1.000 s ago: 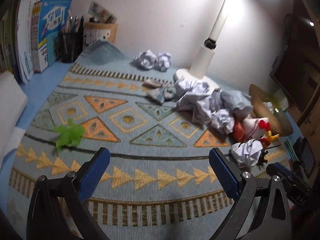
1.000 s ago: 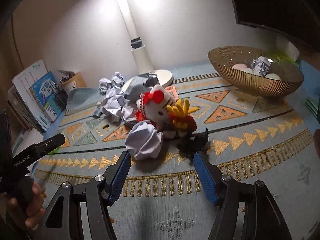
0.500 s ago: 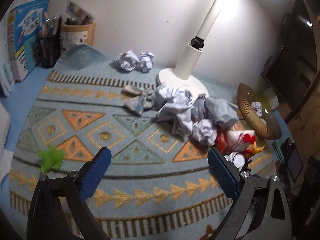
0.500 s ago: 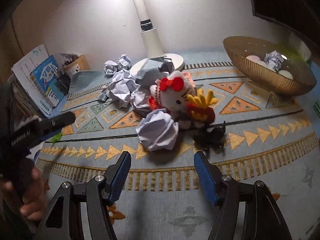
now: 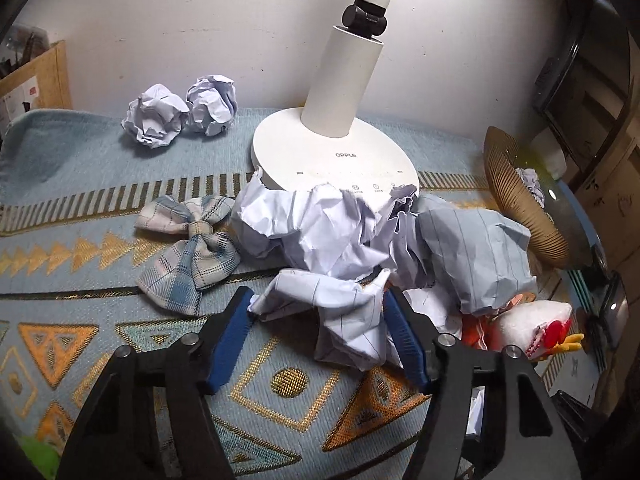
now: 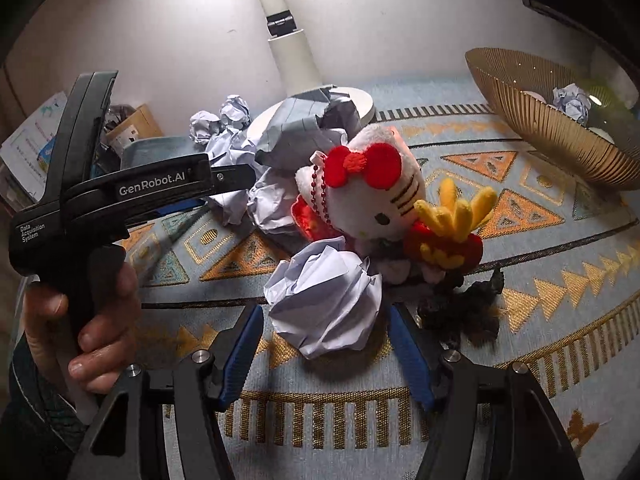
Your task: Organize objects
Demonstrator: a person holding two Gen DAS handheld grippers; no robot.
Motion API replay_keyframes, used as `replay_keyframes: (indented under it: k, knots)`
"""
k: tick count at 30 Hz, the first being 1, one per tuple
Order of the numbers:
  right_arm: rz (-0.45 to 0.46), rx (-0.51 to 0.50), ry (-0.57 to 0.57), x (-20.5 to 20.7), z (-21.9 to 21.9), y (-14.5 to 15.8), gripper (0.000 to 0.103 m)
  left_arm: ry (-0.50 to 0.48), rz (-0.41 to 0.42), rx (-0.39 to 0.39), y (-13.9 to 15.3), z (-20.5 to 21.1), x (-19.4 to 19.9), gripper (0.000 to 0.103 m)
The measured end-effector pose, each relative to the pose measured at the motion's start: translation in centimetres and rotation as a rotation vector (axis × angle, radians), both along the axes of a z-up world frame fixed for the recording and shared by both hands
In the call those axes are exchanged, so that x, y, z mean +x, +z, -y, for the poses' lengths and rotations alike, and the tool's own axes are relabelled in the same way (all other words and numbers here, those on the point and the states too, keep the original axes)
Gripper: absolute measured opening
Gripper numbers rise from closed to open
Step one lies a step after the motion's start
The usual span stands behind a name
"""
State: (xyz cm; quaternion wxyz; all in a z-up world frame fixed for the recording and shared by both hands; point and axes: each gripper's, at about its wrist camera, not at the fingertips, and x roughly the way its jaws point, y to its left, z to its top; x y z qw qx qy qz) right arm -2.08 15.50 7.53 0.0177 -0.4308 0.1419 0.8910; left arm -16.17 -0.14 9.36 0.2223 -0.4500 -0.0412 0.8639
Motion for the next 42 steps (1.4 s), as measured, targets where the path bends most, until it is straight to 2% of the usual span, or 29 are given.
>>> replay_keyframes:
  k: [1, 3, 5, 10, 15, 18, 21, 24, 27, 29, 32, 34, 35, 40, 41, 42]
  knots:
    - [-0.01, 0.007, 0.0, 0.0, 0.1, 0.1, 0.055, 0.003, -0.009, 0.01, 0.0, 0.1, 0.1, 0.061]
    - [-0.025, 0.004, 0.002, 0.1, 0.1, 0.3, 0.049, 0.001, -0.018, 0.021, 0.0, 0.3, 0.3, 0.051]
    - [-0.036, 0.004, 0.002, 0.3, 0.1, 0.4, 0.046, 0.0, -0.03, 0.008, 0.3, 0.5, 0.8, 0.048]
    - [-0.065, -0.014, 0.015, 1.3, 0.1, 1.0, 0.045, 0.015, -0.028, -0.011, 1.3, 1.1, 3.1, 0.048]
    - [-0.1, -0.045, 0.067, 4.3, 0.6, 2.4, 0.045, 0.005, -0.046, 0.003, 2.8, 2.0, 8.1, 0.047]
    - [-0.097, -0.017, 0.1, 5.7, 1.0, 2.7, 0.045, -0.013, -0.025, 0.008, 2.5, 2.0, 11.0, 0.047]
    - [-0.062, -0.008, 0.109, 6.7, 1.3, 2.0, 0.046, -0.001, -0.04, 0.031, 1.7, 2.4, 13.3, 0.047]
    - [-0.042, -0.005, 0.102, 7.7, 1.0, 1.0, 0.046, 0.004, -0.019, 0.09, 0.7, 2.9, 13.6, 0.047]
    - [-0.028, -0.019, 0.106, 8.2, 0.8, 0.2, 0.046, -0.013, 0.013, 0.095, -0.1, 2.5, 13.1, 0.047]
    - [-0.022, -0.011, 0.106, 8.4, 0.9, 0.0, 0.047, -0.029, 0.002, 0.124, 0.1, 2.7, 13.2, 0.047]
    - [-0.022, -0.008, 0.108, 8.7, 0.9, 0.1, 0.052, -0.045, 0.008, 0.138, -0.1, 2.6, 13.3, 0.047]
    - [-0.021, 0.011, 0.097, 8.8, 0.9, 0.3, 0.065, -0.05, 0.008, 0.143, 0.0, 2.5, 13.4, 0.047]
    - [-0.022, 0.015, 0.092, 8.8, 0.9, 0.3, 0.066, -0.051, 0.005, 0.146, 0.0, 2.5, 13.4, 0.047]
    - [-0.027, -0.032, 0.088, 8.5, 0.6, 0.2, 0.065, -0.052, -0.009, 0.135, 0.1, 2.4, 13.7, 0.047]
    - [-0.023, -0.021, 0.086, 8.4, 0.8, 0.1, 0.063, -0.05, -0.011, 0.134, 0.2, 2.4, 13.7, 0.047]
    - [-0.013, -0.006, 0.088, 8.1, 1.0, 0.0, 0.05, -0.049, -0.013, 0.133, 0.2, 2.4, 13.7, 0.047]
